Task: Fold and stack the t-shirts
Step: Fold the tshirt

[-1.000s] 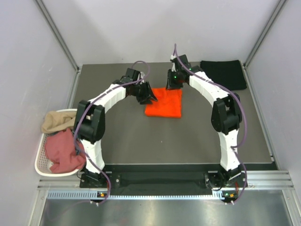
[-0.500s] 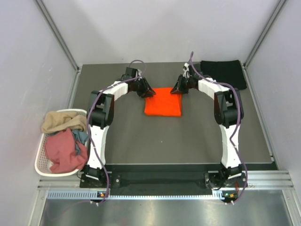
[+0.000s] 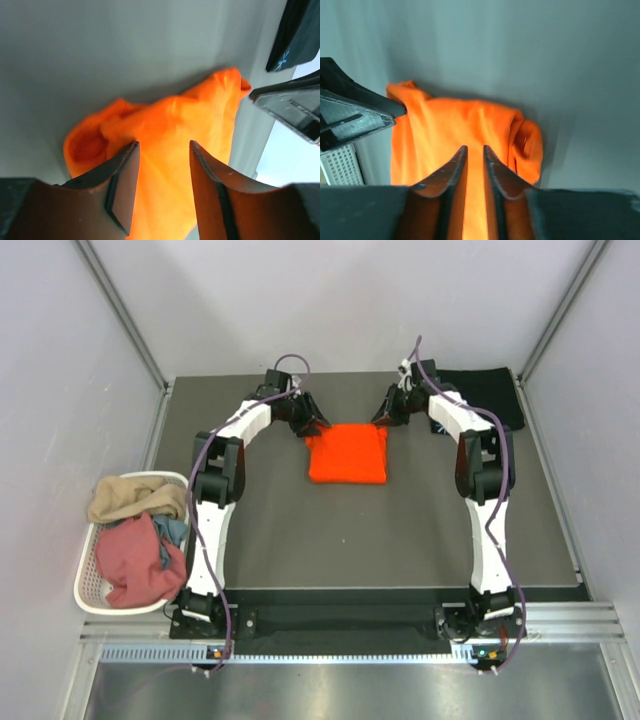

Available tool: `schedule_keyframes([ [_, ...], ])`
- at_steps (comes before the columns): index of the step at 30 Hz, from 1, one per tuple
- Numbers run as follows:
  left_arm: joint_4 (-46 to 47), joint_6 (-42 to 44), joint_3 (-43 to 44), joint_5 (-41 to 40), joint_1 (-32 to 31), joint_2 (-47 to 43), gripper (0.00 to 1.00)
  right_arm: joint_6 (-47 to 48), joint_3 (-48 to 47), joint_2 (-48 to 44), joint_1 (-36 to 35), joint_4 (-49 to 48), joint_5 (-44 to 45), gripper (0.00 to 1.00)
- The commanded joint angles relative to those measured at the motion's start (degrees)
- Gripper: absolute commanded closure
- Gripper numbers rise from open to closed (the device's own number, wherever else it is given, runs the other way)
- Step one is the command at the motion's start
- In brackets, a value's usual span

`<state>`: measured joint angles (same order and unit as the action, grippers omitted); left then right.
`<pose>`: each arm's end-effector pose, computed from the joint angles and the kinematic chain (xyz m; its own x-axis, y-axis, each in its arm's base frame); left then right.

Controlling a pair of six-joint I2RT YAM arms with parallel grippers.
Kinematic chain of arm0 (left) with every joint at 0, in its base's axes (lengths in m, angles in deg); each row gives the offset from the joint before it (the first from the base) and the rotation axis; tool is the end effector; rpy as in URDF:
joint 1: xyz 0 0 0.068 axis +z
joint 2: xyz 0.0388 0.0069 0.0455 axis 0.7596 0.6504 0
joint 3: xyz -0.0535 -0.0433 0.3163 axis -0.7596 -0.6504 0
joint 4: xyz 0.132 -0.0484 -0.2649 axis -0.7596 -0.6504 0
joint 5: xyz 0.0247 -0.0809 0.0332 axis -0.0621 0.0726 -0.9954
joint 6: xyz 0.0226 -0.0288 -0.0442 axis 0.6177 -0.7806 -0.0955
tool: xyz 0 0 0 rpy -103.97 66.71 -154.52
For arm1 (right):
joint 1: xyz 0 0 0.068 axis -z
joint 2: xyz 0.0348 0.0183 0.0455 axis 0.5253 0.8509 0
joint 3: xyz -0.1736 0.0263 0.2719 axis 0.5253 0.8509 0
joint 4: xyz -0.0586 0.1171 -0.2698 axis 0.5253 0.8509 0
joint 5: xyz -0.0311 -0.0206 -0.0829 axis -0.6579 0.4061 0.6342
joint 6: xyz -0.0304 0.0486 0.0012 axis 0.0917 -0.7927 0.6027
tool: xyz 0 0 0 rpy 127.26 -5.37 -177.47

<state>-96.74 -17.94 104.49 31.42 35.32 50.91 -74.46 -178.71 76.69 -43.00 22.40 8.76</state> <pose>0.5973 -0.1732 0.1748 -0.9159 -0.3262 -0.2338 -0.0470 0.6656 -0.7448 0.5893 0.1386 0.1972 -0.8900 0.2440 -0.3851 -0.0699 0.7617 0.6442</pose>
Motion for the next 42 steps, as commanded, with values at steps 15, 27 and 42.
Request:
schedule_keyframes([
  [15,12.11,-6.62,-29.67,6.19,-4.79,-20.52,0.69,-2.47,24.39,-16.19,-4.86,-9.79,-18.23,0.85],
  [27,-2.91,5.95,-30.57,-1.37,-3.29,-19.36,0.82,2.27,29.35,-14.34,-2.66,-6.64,-13.31,0.98],
  [42,-0.01,0.67,-34.87,0.4,-4.61,-23.25,0.8,-4.67,25.64,-12.85,-10.14,-13.04,-17.35,0.96],
])
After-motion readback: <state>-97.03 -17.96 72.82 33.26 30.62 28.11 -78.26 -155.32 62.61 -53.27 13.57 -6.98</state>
